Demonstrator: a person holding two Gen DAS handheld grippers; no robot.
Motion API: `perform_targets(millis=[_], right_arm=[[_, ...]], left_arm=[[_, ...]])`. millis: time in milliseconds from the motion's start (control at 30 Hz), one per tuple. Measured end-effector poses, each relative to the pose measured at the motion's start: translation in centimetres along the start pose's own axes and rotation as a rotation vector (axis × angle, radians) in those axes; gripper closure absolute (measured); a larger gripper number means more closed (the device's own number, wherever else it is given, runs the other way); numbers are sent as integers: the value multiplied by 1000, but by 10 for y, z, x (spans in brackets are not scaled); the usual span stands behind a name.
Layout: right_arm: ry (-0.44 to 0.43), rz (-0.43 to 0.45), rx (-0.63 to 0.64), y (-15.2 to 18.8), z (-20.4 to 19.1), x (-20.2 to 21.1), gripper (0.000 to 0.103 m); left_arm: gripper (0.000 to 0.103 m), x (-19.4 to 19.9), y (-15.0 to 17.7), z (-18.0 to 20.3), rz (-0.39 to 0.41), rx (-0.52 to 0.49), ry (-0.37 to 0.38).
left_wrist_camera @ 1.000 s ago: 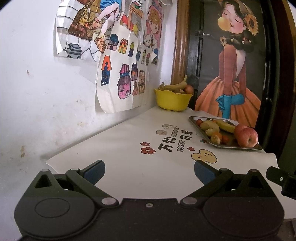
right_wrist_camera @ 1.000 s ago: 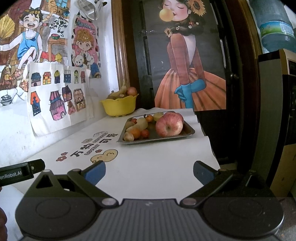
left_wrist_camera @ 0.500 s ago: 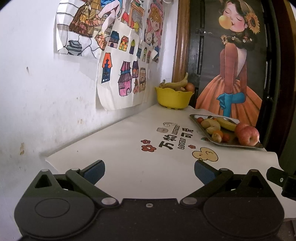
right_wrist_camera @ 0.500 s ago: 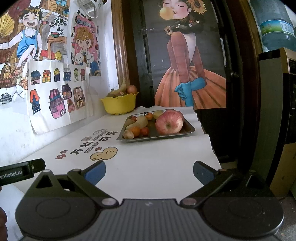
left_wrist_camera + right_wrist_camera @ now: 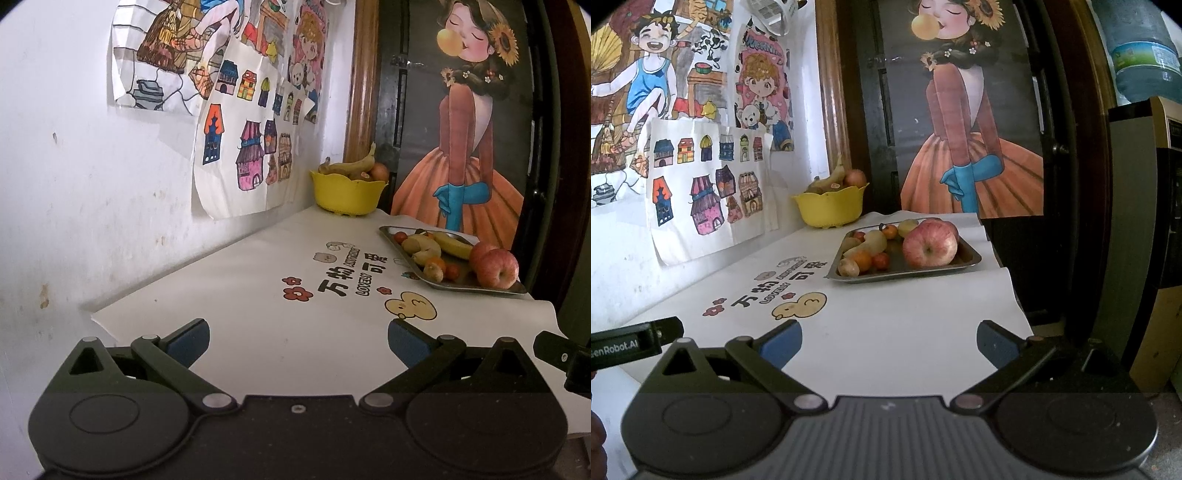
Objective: Organize fruits
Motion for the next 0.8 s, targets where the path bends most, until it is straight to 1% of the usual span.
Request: perform_targets(millis=[800], right_arm=[[0, 0, 1, 0, -1, 0, 0]], left_arm=[[1, -1, 1, -2, -10, -2, -4]])
Point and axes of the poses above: each gripper's, at about its wrist camera, not at the fingertips, and x roughly against the way its jaws point, z to its right, y to its underside, the point moved 1 cm from there along -x, roughly the way its jaws point, and after that the axes turned 15 degrees about y, right-handed, at the moved point
